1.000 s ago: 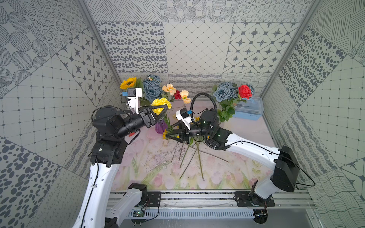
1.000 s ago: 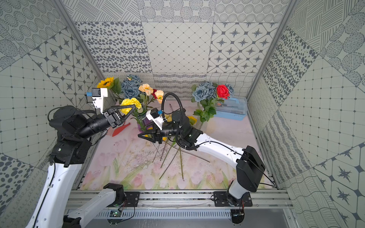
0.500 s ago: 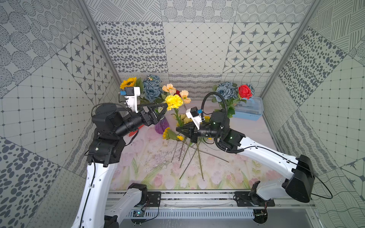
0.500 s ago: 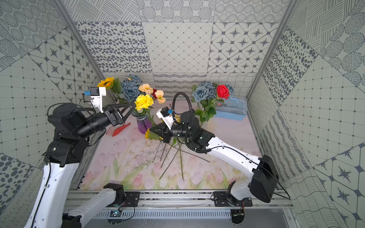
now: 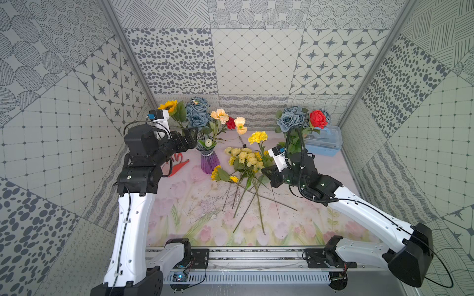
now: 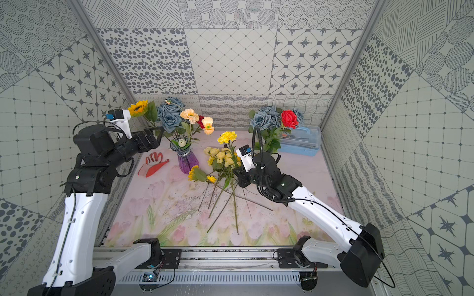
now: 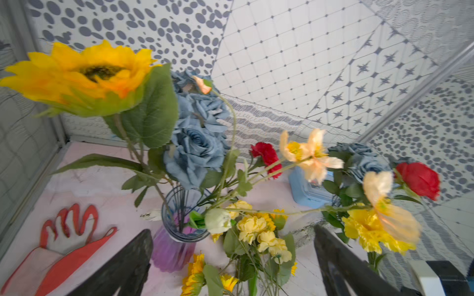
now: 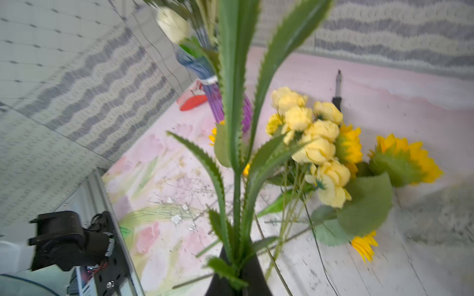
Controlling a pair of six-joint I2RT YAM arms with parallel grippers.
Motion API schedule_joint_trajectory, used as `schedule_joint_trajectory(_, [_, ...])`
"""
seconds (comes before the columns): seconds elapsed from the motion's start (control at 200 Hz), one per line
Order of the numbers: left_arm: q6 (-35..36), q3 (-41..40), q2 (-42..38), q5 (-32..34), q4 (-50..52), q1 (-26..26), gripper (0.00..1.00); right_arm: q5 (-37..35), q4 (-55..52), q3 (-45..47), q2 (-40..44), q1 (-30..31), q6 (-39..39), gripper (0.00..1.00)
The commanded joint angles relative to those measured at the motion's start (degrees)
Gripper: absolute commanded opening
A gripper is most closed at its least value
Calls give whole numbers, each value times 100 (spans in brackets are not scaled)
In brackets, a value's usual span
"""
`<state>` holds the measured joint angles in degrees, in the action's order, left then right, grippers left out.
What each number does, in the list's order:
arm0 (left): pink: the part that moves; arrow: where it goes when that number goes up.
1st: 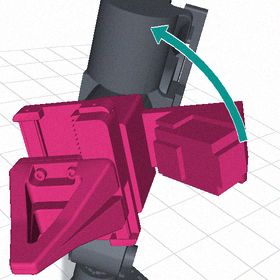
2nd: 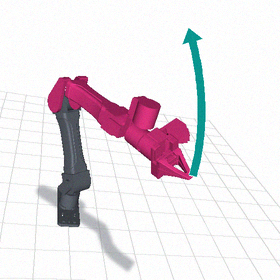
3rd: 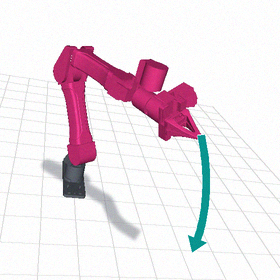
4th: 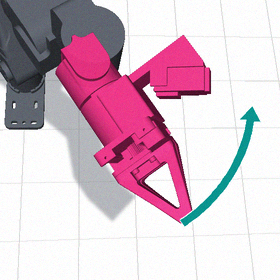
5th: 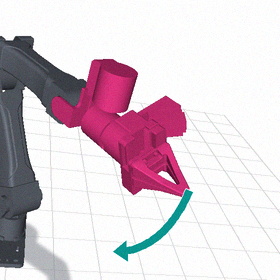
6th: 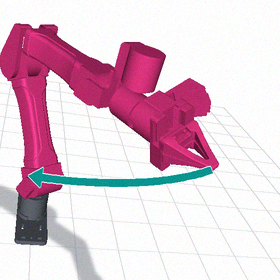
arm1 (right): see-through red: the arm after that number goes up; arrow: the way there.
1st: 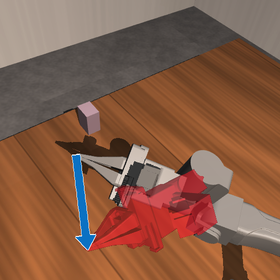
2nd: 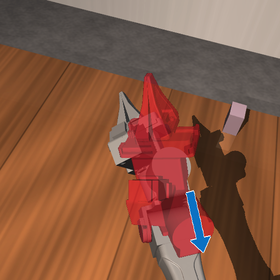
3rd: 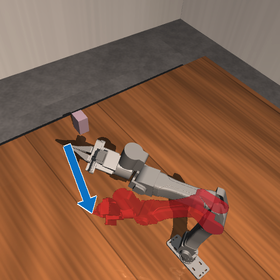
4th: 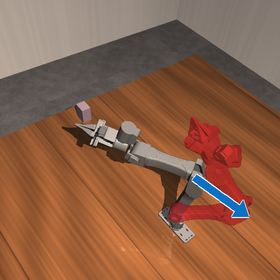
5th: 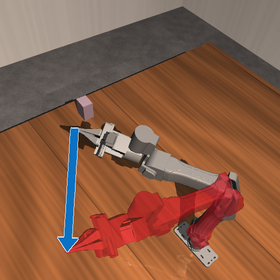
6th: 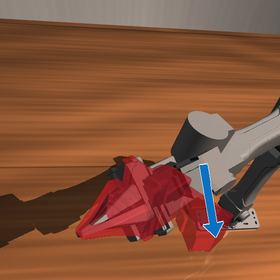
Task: Pick out yellow flowers from the vase
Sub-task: Place the flower at the center of the board.
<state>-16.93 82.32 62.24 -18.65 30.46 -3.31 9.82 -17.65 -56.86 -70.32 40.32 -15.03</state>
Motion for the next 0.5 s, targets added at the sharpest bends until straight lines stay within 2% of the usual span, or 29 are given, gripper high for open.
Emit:
schedule_joint_trajectory(0.0, [451,-96,248,321,-636,-512,98,-309,-50,-18,-360,-131,-272,0])
schedule_joint_trajectory(0.11, [575,-392,200,405,-984,-786,98,-257,-71,-281,-1010,-225,-352,0])
schedule_joint_trajectory(0.225, [533,-651,233,245,-1299,-1131,98,153,197,-539,-1661,-386,-382,0])
schedule_joint_trajectory(0.345, [-5,-967,370,-716,-2118,-1532,98,339,468,-698,-2132,-572,-479,0])
schedule_joint_trajectory(0.495, [-295,-1313,476,-1346,-3139,-1549,98,501,604,-771,-2568,-773,-589,0])
